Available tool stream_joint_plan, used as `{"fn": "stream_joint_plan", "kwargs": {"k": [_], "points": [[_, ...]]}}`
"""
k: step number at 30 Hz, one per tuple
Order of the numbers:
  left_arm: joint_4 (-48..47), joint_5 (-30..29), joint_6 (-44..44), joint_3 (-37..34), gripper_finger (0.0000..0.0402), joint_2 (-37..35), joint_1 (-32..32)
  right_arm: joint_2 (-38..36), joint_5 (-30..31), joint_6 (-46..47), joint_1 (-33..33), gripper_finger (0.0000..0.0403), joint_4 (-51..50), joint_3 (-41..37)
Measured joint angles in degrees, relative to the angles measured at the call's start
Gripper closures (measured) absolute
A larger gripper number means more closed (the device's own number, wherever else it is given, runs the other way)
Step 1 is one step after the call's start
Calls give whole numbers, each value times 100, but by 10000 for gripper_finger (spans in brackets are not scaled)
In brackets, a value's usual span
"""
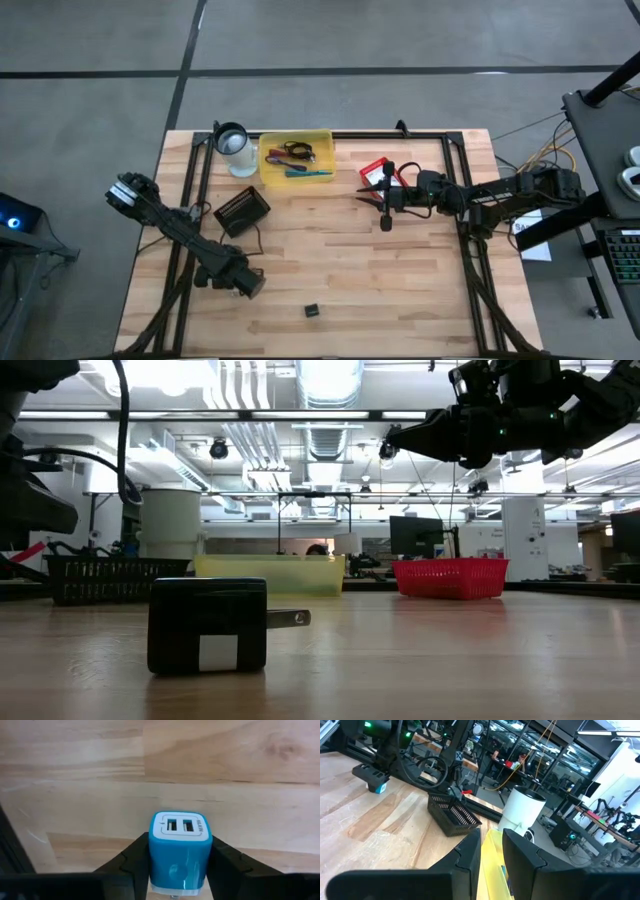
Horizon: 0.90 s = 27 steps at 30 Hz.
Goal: Pick and place items into bin
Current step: Put the blue charger adapter into the black bin
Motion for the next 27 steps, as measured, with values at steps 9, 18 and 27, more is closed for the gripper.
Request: {"fn": "stream_joint_plan", "kwargs": {"k": [9,18,27], "points": [[819,-702,881,139,270,-118,413,0,0,1,1,335,0,0],[902,-1939,2809,254,270,-476,1263,0,-2,63,2,335,-55,0],[-110,-2200,4794,456,270,-1169,2526,-2,0,65,4,335,-82,0]]}}
